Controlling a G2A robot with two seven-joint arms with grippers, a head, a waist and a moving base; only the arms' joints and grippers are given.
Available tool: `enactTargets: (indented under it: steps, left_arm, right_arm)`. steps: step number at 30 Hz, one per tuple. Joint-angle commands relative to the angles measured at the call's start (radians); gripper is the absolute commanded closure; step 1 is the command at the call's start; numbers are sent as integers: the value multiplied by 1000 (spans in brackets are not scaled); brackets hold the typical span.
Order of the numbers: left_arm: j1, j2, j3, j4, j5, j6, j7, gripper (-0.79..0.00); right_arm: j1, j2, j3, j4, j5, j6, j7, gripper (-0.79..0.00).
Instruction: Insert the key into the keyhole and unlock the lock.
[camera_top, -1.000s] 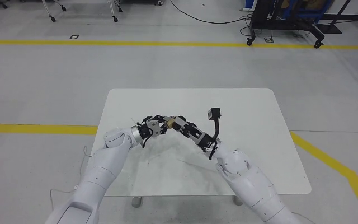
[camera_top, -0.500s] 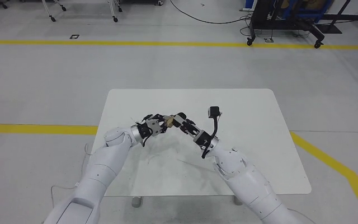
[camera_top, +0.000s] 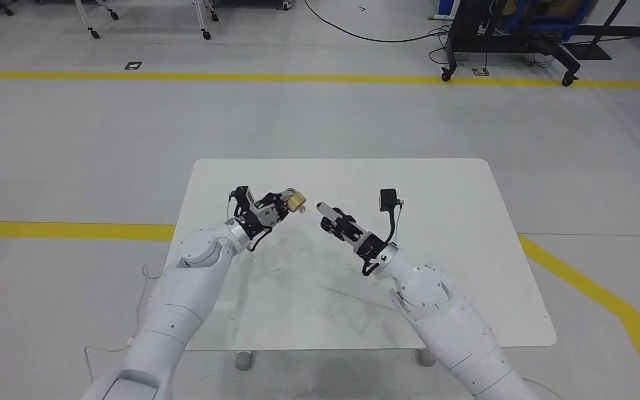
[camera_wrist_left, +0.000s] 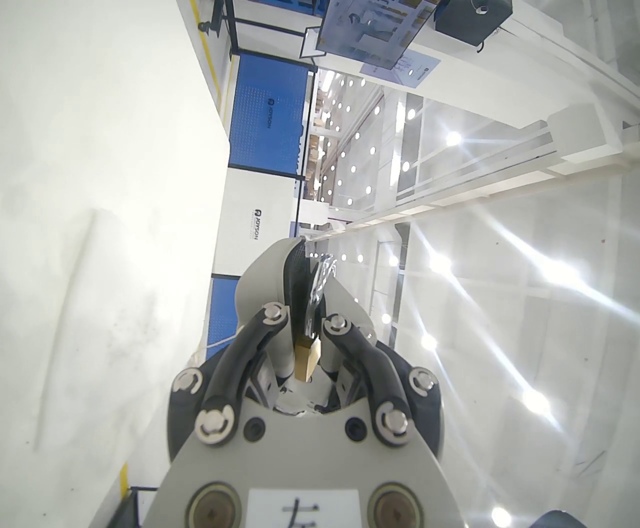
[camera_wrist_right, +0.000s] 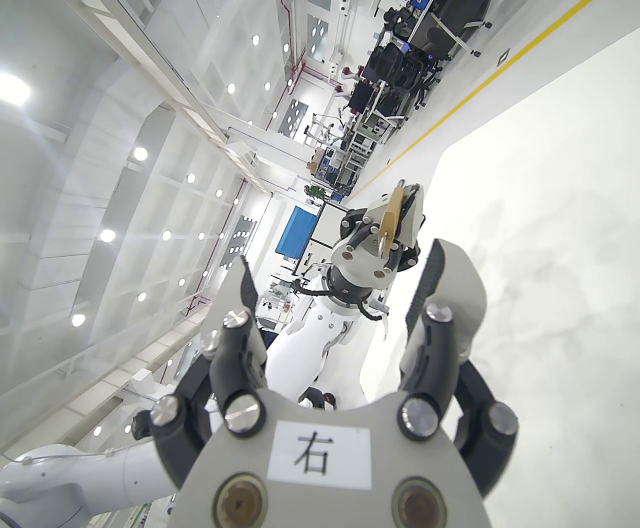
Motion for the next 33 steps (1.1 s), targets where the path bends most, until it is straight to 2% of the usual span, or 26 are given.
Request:
enactTargets:
  steps: [1, 7, 10, 15, 18, 20, 21, 31, 33]
  left_arm:
    - [20, 3, -7, -33, 6, 5, 6, 0]
    - [53, 10, -22, -93, 28, 13, 20, 0]
    - [66, 12, -29, -113, 29, 6, 21, 0]
    - [76, 14, -33, -129, 33, 7, 18, 0]
    - [78, 15, -36, -134, 32, 9, 16, 0]
    - [80, 15, -39, -135, 27, 8, 13, 0]
    - [81, 15, -40, -135, 26, 9, 11, 0]
    - [79, 15, -40, -133, 24, 15, 3, 0]
    - [78, 14, -39, -132, 25, 15, 2, 0]
  right_arm:
    - [0, 0, 0, 0, 0, 0, 0, -785]
    - [0, 0, 0, 0, 0, 0, 0, -785]
    - [-16, -9, -9, -9, 210, 36, 68, -785]
    - [26, -19, -3, 43, 520, 192, 250, -767]
    - [47, -25, -4, 72, 570, 215, 269, -579]
    - [56, -28, -10, 87, 581, 215, 264, -489]
    - [60, -31, -14, 92, 590, 215, 269, -379]
    - [86, -45, -47, 135, 571, 208, 248, -182]
    - [89, -46, -48, 139, 560, 205, 242, -182]
